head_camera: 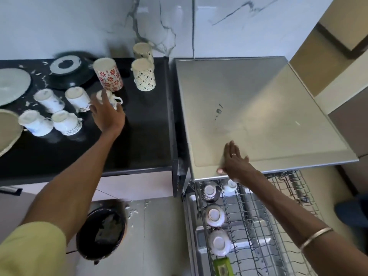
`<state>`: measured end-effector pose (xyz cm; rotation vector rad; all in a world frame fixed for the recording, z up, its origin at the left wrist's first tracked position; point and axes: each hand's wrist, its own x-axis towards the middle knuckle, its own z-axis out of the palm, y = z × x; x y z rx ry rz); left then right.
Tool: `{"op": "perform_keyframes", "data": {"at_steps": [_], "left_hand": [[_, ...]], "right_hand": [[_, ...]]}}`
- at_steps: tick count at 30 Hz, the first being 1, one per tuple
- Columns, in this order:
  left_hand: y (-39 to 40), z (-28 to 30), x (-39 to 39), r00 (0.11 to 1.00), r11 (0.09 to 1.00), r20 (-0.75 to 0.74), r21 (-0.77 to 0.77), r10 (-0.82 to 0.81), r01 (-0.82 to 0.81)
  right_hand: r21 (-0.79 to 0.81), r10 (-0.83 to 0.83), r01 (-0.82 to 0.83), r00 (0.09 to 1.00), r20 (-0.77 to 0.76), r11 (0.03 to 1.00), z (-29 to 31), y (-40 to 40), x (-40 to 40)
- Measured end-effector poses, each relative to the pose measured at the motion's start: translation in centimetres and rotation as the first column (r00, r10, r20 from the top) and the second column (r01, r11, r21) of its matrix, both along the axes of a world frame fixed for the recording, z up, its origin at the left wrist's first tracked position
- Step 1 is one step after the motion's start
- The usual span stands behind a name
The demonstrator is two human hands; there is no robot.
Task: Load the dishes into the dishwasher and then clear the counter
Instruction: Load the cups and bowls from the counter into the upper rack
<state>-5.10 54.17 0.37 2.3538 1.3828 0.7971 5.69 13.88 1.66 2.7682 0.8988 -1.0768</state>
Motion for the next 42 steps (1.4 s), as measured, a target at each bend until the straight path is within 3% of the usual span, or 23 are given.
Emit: {"op": "perform_keyframes", "data": {"at_steps": [7,13,18,23,28,36,40,42], "left_hand": [[1.2,0.5,1.0,0.997,0.998,0.070,-0.062,0.035,-0.031],[-0.7,1.4,0.7,0.940,0.993,0.341,-0.097,-0.023,0.059],[-5.7,2.9,0.2,0.924,0.992,0.372,-0.055,-0.082,0.111],[-15.7,5.0,-2.7,0.845,0.969,0.490,-0.005,-0.213,0.247],[-26.4,4.2,-7.7,0.820,0.933,0.522,-0.113,-0.237,0.341],[-42.3,-0.6,-10.8,0.804,0.889,0.482,-0.101,-0.349,0.447],[-46.9,-4.7,-8.7,0.804,0.808,0.456,-0.257,-0.382,0.530],[-47.9,-7.2,-7.1,0.818,0.766,0.363,-0.318,-0.446,0.559]], "right_hand": [[-0.005,0.003,-0.002,0.999,0.032,1.000,-0.6,-0.2,0.3],[0.026,-0.015,0.014,0.999,0.031,1.000,-0.9,-0.2,0.4],[0.074,-0.018,0.015,0.999,0.040,0.997,-0.5,-0.5,0.5],[0.135,0.019,-0.032,0.995,0.098,0.990,-0.3,-1.2,0.5],[0.229,0.094,-0.125,0.985,0.142,0.965,-0.5,-2.9,0.8],[0.335,0.257,-0.302,0.951,0.171,0.892,-1.6,-6.8,2.9],[0.369,0.293,-0.358,0.930,0.221,0.858,-2.2,-9.6,4.8],[0.377,0.274,-0.350,0.931,0.242,0.858,-2.3,-11.4,6.5]]}}
